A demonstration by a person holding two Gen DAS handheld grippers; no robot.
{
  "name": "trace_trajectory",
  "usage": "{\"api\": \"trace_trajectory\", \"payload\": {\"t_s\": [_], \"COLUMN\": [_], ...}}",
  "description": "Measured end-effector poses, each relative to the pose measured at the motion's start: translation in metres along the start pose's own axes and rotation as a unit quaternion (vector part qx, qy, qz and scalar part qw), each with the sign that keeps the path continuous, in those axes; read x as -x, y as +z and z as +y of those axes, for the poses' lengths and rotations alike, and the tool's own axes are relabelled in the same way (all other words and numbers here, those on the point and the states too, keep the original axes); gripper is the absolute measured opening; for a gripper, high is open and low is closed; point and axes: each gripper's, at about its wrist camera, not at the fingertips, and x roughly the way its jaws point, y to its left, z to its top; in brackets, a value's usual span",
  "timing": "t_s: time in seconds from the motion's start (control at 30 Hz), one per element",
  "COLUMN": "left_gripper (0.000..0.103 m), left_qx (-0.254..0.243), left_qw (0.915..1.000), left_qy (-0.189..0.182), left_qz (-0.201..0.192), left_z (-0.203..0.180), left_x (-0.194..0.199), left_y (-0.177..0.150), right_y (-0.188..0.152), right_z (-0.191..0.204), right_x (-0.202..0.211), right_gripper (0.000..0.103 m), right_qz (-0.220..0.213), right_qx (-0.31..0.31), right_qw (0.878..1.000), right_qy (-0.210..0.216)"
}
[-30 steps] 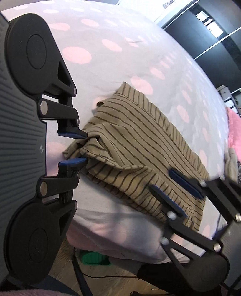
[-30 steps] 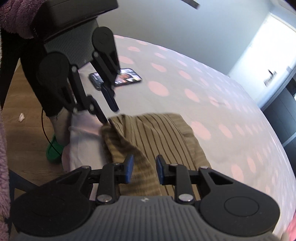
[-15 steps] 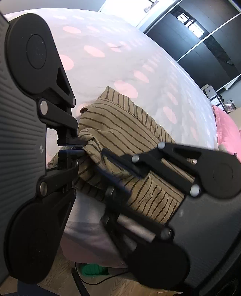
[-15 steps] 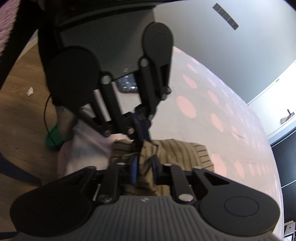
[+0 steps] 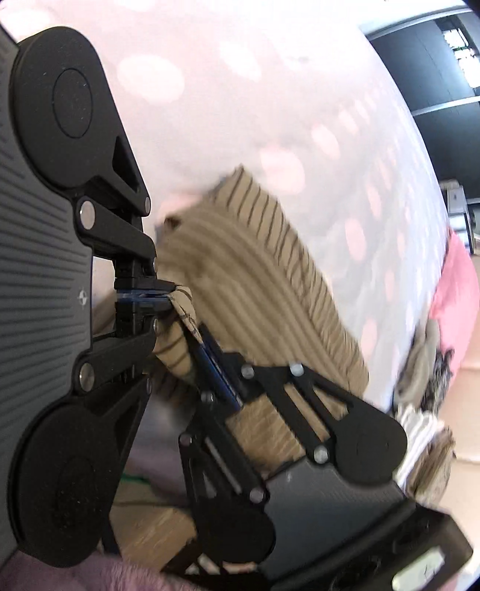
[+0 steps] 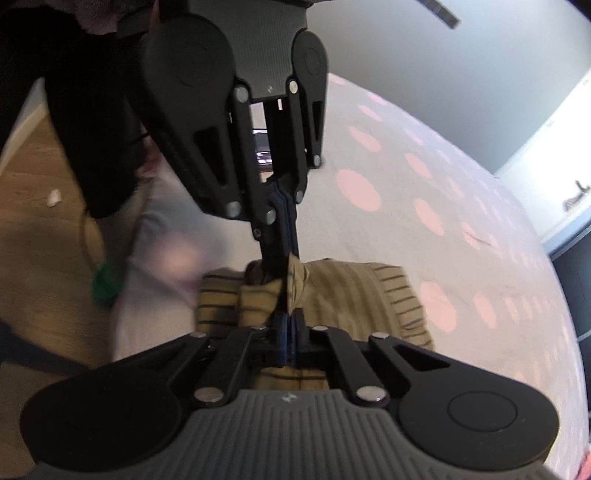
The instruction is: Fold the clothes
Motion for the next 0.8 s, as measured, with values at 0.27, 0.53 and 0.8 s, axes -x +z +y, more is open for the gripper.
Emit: {"api": "trace_trajectory", "payload": {"t_s": [0.27, 0.53, 0.8], "left_gripper": [0.000, 0.000, 0.000], "left_qx": [0.031, 0.037, 0.032], "left_qw": [0.9992, 0.9991, 0.9992], "left_qy": [0.012, 0.010, 0.011], "left_qz": [0.022, 0.021, 0.023], "left_z": [0.006, 0.010, 0.003], "left_x": [-0.011, -0.012, -0.009], "left_y": [0.005, 0.008, 0.009], "right_y": [0.011, 0.026, 0.024], "right_z": [-0.015, 0.004, 0.013], "right_x": [0.004, 0.016, -0.005], "right_gripper": [0.004, 0.021, 0.004], "right_qz": [-0.011, -0.005, 0.022], "right_qx": [-0.042, -0.047, -0.045], "right_qw": [0.999, 0.998, 0.999], "right_qy": [-0.027, 0.030, 0.002]}}
